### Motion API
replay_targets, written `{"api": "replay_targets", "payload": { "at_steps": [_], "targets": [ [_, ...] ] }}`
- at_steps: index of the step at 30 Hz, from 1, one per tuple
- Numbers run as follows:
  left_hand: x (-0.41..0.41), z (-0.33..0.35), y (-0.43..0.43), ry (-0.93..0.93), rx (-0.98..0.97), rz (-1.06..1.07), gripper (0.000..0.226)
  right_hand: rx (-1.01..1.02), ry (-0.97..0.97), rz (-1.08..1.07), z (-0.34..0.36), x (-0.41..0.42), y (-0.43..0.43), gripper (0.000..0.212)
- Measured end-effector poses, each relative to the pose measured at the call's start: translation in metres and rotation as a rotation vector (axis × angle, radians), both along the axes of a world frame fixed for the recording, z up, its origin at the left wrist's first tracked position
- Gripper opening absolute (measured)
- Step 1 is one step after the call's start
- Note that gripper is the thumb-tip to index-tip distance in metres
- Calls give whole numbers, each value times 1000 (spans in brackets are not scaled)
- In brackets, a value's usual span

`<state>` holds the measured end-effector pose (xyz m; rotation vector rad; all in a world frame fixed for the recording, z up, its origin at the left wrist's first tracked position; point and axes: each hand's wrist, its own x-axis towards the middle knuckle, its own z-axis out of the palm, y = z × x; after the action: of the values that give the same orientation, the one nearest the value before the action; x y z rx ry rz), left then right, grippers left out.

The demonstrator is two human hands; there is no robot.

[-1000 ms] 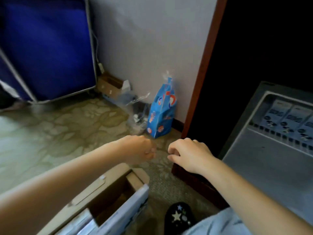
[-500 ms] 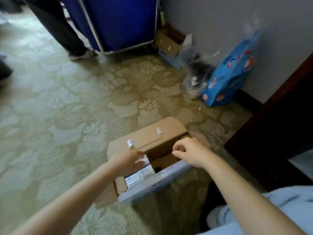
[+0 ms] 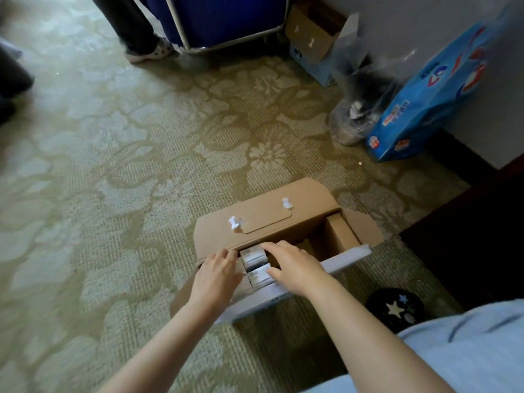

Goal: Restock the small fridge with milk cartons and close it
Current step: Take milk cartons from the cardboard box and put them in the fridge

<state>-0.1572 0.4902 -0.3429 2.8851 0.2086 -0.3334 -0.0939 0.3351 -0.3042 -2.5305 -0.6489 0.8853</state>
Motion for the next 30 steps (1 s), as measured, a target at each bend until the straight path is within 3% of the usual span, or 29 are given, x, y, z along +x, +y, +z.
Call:
{"api": "replay_targets", "payload": {
  "at_steps": [2, 7, 9, 13, 21, 30],
  "targets": [
    [-6, -10, 4, -46, -47, -23, 37, 8, 2, 1, -8, 0, 6, 57],
    [-6, -12, 7, -81, 81, -41, 27, -44, -4, 89, -24, -4, 23, 54],
    [-4, -11, 5, -63, 104, -20, 18, -93, -53, 126, -26, -5, 27, 52],
    [2, -8, 1, -84, 165, -26, 22, -138, -173, 137, -29, -6, 31, 48],
    [9, -16, 3, -10, 253, -41, 37, -107, -122, -129, -38, -12, 37, 51],
    [3, -5, -1, -25, 337, -110, 30, -10, -123, -327, -39, -6, 23, 47]
  ]
}}
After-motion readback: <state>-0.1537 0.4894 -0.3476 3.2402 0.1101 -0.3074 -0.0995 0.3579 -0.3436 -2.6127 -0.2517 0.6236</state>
